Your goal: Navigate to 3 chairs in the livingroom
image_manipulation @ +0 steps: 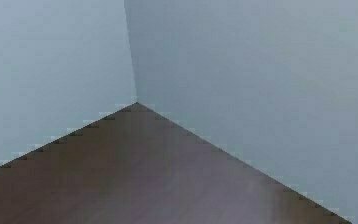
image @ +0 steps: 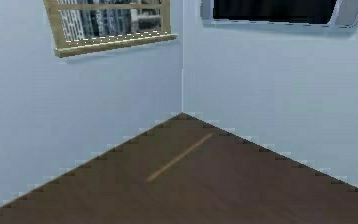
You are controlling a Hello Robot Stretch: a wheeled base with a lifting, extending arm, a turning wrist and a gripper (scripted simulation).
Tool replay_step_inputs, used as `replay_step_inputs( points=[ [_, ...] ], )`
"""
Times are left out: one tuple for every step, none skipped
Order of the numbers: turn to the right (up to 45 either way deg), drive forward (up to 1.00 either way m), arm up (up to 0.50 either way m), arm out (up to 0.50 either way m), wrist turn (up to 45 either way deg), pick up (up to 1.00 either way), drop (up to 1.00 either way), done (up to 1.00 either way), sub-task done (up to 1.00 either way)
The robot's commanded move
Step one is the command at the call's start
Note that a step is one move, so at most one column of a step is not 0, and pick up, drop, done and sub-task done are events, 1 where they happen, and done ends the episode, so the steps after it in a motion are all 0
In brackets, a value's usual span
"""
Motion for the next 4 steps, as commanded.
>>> replay_step_inputs(
  points=[
    [0.0,0.45,0.0,0.0,0.0,0.0,0.0,0.0,0.0],
    [-45.0,0.0,0.0,0.0,0.0,0.0,0.0,0.0,0.0],
    [0.0,0.85,0.0,0.0,0.0,0.0,0.0,0.0,0.0],
    [-45.0,0.0,0.0,0.0,0.0,0.0,0.0,0.0,0.0]
  ],
)
